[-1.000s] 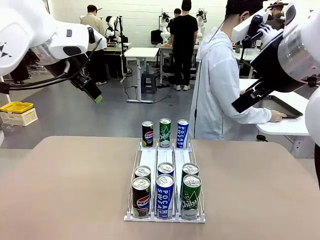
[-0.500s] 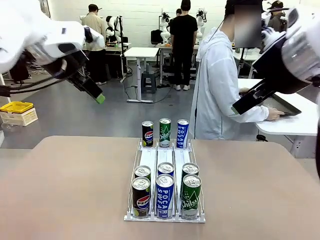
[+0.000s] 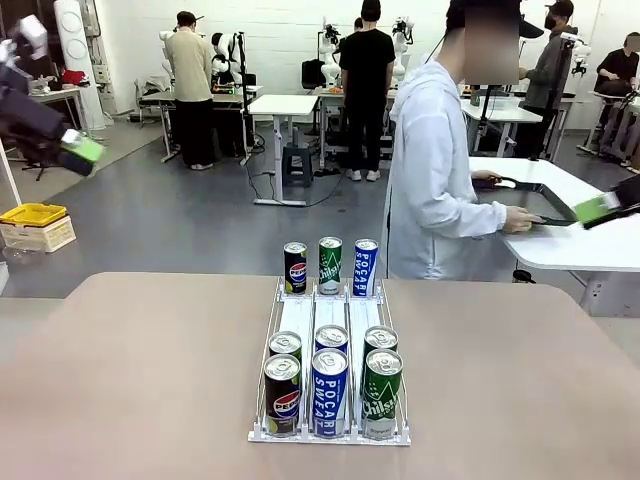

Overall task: Retrieve and hand over the desired beverage to the person.
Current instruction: Pick up a can of the same type that the person held from the Automatic Can Dispenser.

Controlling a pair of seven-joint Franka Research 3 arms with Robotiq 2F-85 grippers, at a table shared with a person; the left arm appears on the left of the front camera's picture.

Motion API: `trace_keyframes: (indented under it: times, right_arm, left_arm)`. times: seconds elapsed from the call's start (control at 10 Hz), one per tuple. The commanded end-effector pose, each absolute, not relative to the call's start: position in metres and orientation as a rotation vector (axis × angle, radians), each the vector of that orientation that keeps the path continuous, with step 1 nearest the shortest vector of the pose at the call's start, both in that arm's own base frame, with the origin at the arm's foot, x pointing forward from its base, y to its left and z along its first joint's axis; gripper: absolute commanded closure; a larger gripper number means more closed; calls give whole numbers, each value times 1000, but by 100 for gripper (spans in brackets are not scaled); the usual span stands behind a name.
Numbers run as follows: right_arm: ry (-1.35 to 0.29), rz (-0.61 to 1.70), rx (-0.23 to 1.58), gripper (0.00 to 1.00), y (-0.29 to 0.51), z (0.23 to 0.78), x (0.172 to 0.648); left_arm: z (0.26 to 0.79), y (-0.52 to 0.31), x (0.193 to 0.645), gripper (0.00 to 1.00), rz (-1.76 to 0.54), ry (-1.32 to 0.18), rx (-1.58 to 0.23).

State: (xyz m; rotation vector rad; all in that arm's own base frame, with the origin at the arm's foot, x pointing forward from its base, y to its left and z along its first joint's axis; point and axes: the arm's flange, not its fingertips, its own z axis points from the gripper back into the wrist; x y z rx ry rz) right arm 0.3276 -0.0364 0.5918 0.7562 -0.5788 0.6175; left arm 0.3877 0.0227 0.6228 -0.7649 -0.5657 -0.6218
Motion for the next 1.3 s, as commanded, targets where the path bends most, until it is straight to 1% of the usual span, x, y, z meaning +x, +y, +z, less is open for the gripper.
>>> trace_keyframes:
  times: [0.0, 0.2, 0.4, 0.5, 1.2]
  right_arm:
    - [-568, 487, 792, 0, -61, 599, 335]
    - [-623, 461, 764, 0, -79, 606, 319]
    - [-634, 426, 661, 0, -79, 606, 310]
    - [-610, 433, 764, 0, -92, 609, 322]
    - [-610, 433, 764, 0, -92, 609, 322]
  left_arm:
    - [625, 46, 389, 0, -525, -556, -743]
    - [621, 69, 383, 0, -468, -582, -748]
    - [621, 77, 380, 0, -438, -610, -762]
    - [620, 83, 382, 0, -452, -570, -737]
    - [620, 83, 382, 0, -452, -570, -737]
